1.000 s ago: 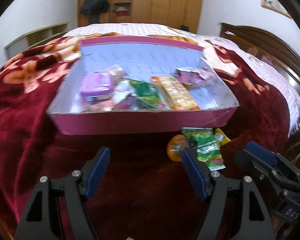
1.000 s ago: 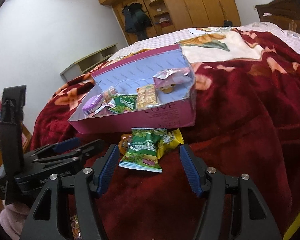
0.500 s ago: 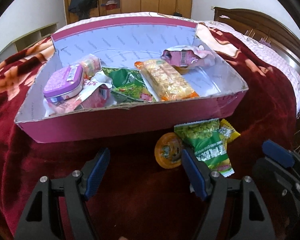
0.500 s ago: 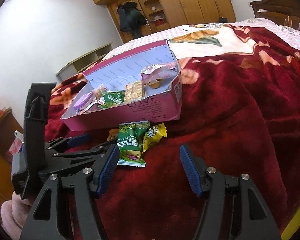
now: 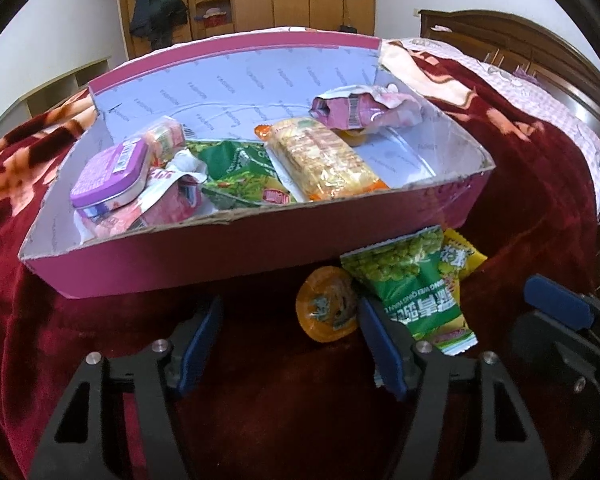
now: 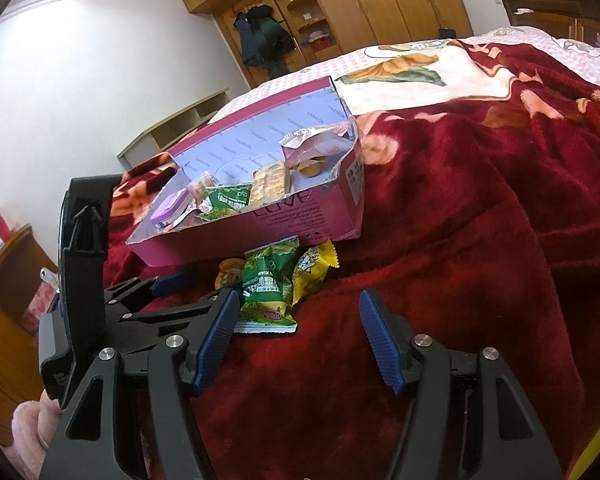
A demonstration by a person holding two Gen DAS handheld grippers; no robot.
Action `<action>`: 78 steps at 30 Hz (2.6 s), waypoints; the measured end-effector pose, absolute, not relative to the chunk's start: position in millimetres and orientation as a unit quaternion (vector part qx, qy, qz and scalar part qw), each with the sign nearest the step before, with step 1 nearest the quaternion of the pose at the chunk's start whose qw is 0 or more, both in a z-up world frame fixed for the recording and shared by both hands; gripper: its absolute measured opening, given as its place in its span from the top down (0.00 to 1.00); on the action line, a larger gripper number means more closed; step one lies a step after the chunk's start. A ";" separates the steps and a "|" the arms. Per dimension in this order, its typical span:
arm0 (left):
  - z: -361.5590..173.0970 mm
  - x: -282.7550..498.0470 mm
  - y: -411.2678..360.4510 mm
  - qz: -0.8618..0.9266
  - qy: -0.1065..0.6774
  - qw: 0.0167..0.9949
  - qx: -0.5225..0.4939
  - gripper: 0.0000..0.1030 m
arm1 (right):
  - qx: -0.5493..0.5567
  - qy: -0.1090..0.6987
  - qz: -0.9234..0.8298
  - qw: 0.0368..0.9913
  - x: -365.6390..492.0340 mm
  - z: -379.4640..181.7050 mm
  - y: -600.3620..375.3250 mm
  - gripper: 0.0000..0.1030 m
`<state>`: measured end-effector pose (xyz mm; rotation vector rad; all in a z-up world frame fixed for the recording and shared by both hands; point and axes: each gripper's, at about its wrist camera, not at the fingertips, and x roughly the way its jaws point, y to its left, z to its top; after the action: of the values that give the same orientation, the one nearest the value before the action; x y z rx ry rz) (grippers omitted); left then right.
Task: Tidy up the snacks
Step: 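Grasp the orange round candy with the left tool while the right tool grasps the small green pack, then carry the orange candy and green pack over the pink box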
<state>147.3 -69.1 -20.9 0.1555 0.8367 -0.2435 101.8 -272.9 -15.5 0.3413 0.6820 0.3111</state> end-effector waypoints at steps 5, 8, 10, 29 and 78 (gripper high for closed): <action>-19.7 142.3 -78.7 -0.131 0.394 0.905 0.092 0.51 | 0.159 0.333 0.149 0.918 102.6 -17.6 -270.6 0.38; -18.8 139.3 -85.4 -0.140 0.389 0.905 0.105 0.64 | 0.159 0.333 0.149 0.918 102.9 -18.2 -270.5 0.37; -17.9 138.7 -86.2 -0.145 0.387 0.905 0.103 0.67 | 0.158 0.332 0.148 0.918 102.6 -18.4 -270.0 0.37; -10.4 119.7 -26.9 -0.102 0.391 0.915 0.014 0.76 | 0.140 0.331 0.163 0.919 95.3 -11.3 -253.5 0.38; -3.7 114.6 -18.4 -0.113 0.375 0.920 -0.028 0.79 | 0.114 0.317 0.189 0.922 106.5 -22.4 -227.2 0.67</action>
<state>114.6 -18.4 -3.7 -0.0567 0.7718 -0.2324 106.5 -227.2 -22.4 0.2345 0.6504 0.3889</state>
